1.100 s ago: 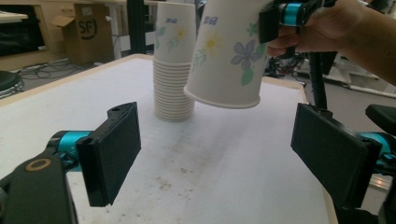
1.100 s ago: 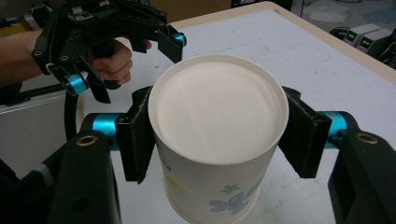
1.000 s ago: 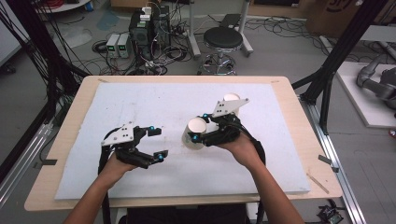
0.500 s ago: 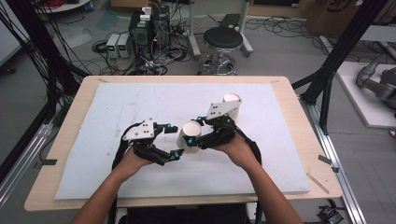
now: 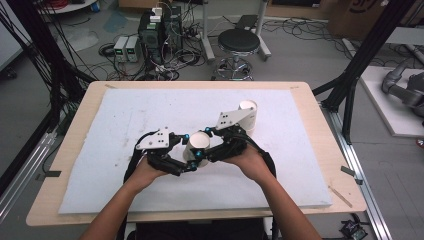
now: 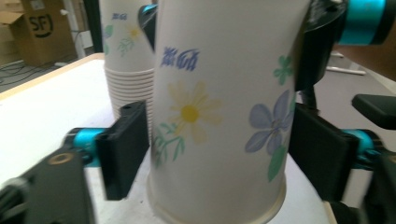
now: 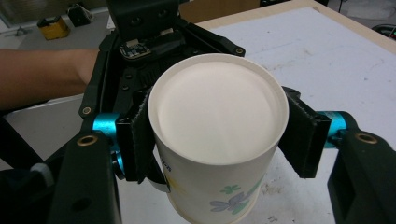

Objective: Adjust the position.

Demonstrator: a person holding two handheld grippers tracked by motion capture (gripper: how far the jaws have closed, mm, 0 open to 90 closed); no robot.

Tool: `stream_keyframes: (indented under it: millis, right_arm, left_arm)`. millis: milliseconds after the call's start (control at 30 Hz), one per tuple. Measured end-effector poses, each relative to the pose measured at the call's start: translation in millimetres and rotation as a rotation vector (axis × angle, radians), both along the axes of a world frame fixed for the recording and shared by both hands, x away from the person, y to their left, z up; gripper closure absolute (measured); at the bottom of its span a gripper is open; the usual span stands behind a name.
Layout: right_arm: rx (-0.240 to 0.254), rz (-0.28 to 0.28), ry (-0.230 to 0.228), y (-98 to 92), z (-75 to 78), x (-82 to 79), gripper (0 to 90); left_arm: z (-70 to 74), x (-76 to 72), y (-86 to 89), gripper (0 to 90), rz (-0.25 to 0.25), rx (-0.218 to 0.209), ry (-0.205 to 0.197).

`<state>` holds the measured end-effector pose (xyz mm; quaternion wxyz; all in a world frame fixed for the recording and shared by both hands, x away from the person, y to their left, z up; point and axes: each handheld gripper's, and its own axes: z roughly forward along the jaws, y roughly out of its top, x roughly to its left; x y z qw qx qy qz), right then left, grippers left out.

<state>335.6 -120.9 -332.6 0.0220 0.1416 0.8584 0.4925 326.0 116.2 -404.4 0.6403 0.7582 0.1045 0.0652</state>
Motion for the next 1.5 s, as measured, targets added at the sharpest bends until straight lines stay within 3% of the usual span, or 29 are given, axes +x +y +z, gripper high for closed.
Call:
stream_keyframes:
  millis: [133,200,233,267,400,433,500,533,733,767,833,933,1000,1033,1100,1167,1267,1367,1500]
  right_arm:
    - [-0.007,-0.010,-0.003,2.1,-0.7,-1.0,29.9]
    - [-0.020,-0.067,-0.015,4.5,-0.8,-1.0,13.6]
    - [-0.018,-0.061,-0.013,4.0,-0.2,-0.7,14.0]
    - [-0.020,-0.037,-0.021,2.7,0.8,-1.0,14.0]
    - [-0.074,-0.005,-0.060,1.9,0.9,-1.7,14.0]
    - [-0.074,-0.005,-0.060,1.9,0.9,-1.7,14.0]
    - [-0.131,0.030,-0.093,3.4,-0.5,-3.8,14.1]
    - [-0.144,0.042,-0.101,3.7,-0.6,-4.4,14.1]
    - [-0.198,0.119,-0.129,5.7,-2.4,-7.0,14.4]
    - [-0.198,0.119,-0.129,5.7,-2.4,-7.0,14.4]
    - [-0.240,0.135,-0.152,8.2,-3.7,-7.4,14.4]
    - [-0.285,0.179,-0.153,11.4,-5.9,-7.3,14.5]
    - [-0.287,0.189,-0.157,12.3,-6.6,-7.2,14.6]
    - [-0.315,0.224,-0.170,15.2,-7.9,-8.3,15.7]
    - [-0.326,0.227,-0.174,16.1,-8.3,-8.8,16.1]
    - [-0.346,0.259,-0.186,18.4,-9.7,-8.8,23.4]
    - [-0.356,0.267,-0.176,18.9,-10.5,-8.6,25.0]
    - [-0.368,0.288,-0.171,19.3,-11.7,-8.4,34.4]
    - [-0.366,0.297,-0.149,18.1,-11.3,-9.2,36.7]
  left_arm:
    - [0.7,-0.4,2.0,32.1,0.007,0.012,-0.008]
    - [1.6,-1.0,3.6,32.6,0.007,0.041,-0.003]
    - [2.3,-1.3,3.9,32.8,0.005,0.060,-0.004]
    - [5.8,-2.7,4.3,33.9,-0.007,0.124,-0.008]
    - [12.6,-2.2,4.8,34.5,-0.032,0.211,0.013]
    - [12.6,-2.2,4.8,34.5,-0.032,0.211,0.013]
    - [17.2,-1.3,5.1,34.5,-0.046,0.271,0.021]
    - [17.2,-1.3,5.1,34.5,-0.046,0.271,0.021]
    - [23.9,1.4,2.1,34.5,-0.091,0.418,0.031]
    - [23.9,1.4,2.1,34.5,-0.091,0.418,0.031]
    - [27.3,1.4,-1.1,34.5,-0.121,0.491,0.028]
    - [28.8,1.6,-3.1,34.5,-0.138,0.519,0.034]
    - [30.0,2.3,-4.1,34.6,-0.154,0.533,0.040]
    - [30.5,2.6,-5.1,34.7,-0.169,0.548,0.046]
    - [30.4,2.6,-6.0,34.7,-0.177,0.564,0.045]
    - [29.5,2.1,-7.0,34.9,-0.186,0.571,0.054]
    - [29.1,2.2,-7.9,34.9,-0.200,0.591,0.053]
    - [28.9,1.6,-8.6,34.9,-0.210,0.582,0.058]
    - [26.2,0.5,-8.2,35.1,-0.217,0.561,0.051]
